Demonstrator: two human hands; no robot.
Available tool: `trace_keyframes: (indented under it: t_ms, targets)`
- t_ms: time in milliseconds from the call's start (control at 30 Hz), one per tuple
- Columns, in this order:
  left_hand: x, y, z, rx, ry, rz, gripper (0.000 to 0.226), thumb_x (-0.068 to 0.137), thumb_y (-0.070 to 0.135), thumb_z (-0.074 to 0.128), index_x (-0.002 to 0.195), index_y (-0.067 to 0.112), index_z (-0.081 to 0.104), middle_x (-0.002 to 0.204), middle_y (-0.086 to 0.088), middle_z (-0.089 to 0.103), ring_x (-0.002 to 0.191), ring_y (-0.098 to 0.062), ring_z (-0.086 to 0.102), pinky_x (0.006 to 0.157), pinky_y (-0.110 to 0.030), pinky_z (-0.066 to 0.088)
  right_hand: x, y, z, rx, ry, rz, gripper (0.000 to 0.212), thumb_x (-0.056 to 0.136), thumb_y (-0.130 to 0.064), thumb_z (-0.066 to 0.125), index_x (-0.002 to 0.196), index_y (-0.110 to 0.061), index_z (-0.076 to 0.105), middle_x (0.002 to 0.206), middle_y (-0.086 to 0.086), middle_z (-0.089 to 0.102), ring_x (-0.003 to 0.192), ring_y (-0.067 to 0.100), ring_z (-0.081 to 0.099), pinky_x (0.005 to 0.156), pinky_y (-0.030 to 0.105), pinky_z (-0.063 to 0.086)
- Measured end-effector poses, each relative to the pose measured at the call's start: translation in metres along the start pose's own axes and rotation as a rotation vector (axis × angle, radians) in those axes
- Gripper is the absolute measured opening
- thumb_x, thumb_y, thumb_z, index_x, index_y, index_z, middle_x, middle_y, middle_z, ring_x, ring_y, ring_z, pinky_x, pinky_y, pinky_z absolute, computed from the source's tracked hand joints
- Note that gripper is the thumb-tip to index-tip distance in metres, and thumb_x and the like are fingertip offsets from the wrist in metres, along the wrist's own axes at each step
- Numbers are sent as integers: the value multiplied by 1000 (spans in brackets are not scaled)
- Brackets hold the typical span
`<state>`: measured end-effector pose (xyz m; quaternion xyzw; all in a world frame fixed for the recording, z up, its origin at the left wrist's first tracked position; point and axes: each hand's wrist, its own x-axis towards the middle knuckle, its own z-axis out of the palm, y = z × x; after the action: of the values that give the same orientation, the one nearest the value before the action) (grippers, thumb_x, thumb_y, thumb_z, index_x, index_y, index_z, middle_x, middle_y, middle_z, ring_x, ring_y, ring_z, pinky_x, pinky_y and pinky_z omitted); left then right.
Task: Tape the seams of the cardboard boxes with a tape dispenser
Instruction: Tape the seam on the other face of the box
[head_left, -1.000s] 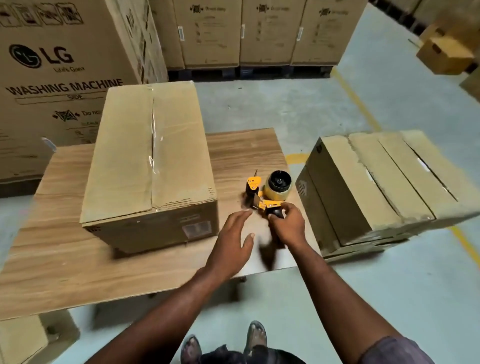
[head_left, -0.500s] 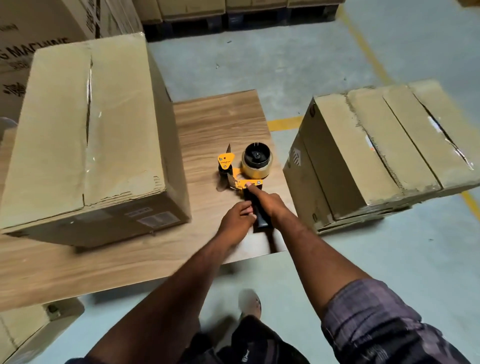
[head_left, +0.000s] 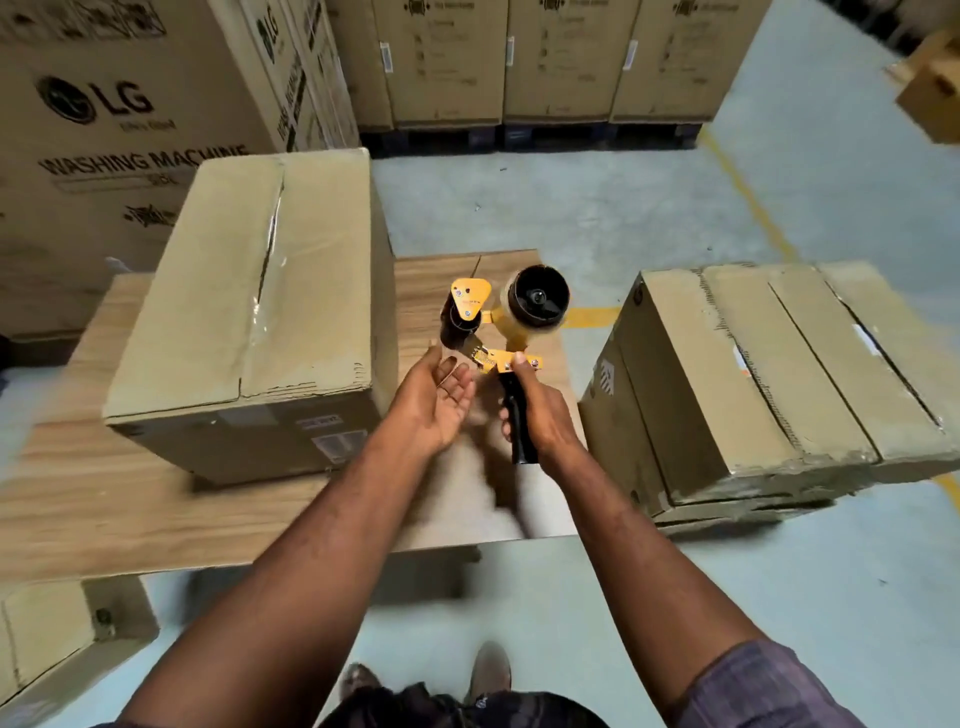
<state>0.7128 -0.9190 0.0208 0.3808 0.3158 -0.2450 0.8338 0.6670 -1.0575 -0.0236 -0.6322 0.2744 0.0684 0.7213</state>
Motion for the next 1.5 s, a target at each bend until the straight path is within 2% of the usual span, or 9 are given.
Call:
trace_keyframes:
  t_ms: [333,533,600,733,833,933,1033,1233,1500]
  targets:
    - [-85,76,-18,-193,-275,136,24,91,10,44,82,3,64,77,-10,67,68,-19,66,70,-26,59,-50,-66,29,-55,-200,-515,29,91,-39,61,81,-13,70,69,10,64,58,25,61,57,31,52]
    - [-104,115,-73,-178,-423,115,42,88,29,46,101,-3,69,95,-16,71,81,-24,69,74,-27,60,-53,-78,71,-149,-216,-707,41,85,-50,61,85,-10,69,66,8,64,56,21,60,56,32,50]
    - [-111,130,-89,-112,-387,108,43,91,38,56,103,-1,68,92,-13,72,75,-20,71,69,-24,61,-54,-78,89,-169,-223,-757,43,84,-47,61,87,-5,68,67,10,64,55,21,60,54,34,50]
    - [-113,157,-119,52,-213,173,10,94,10,55,94,4,63,70,-7,71,54,-9,66,52,-19,57,-55,-83,126,-263,-245,-845,33,81,-44,63,84,-12,69,63,6,64,54,17,59,51,34,49]
    - [-110,177,-147,225,-112,241,24,101,6,48,80,8,61,59,-2,68,47,-4,63,47,-16,54,-56,-87,149,-369,-276,-902,19,81,-42,66,83,-25,72,63,0,66,52,14,55,48,32,44]
    - [-110,194,-180,510,-62,332,25,99,-1,50,81,8,64,62,-1,69,54,-4,64,50,-15,54,-56,-86,169,-512,-325,-945,20,81,-43,69,85,-24,75,69,5,70,57,23,59,52,39,45]
    - [-104,208,-213,676,-25,414,13,95,1,60,104,5,69,90,-13,73,81,-19,67,69,-27,58,-54,-87,186,-717,-349,-997,22,79,-48,69,82,-27,72,59,-9,60,53,4,47,50,30,37]
    - [-107,238,-266,625,62,481,39,93,2,66,127,10,49,74,-11,72,55,-12,67,50,-20,52,-45,-90,212,-976,-340,-995,34,78,-58,66,78,-24,66,61,-7,59,53,9,50,49,37,41]
    - [-84,257,-298,634,101,489,48,95,4,65,137,8,41,83,-19,68,58,-14,63,51,-20,53,-37,-94,234,-1101,-328,-1008,44,77,-62,64,82,-18,69,62,-3,62,54,14,53,49,36,40]
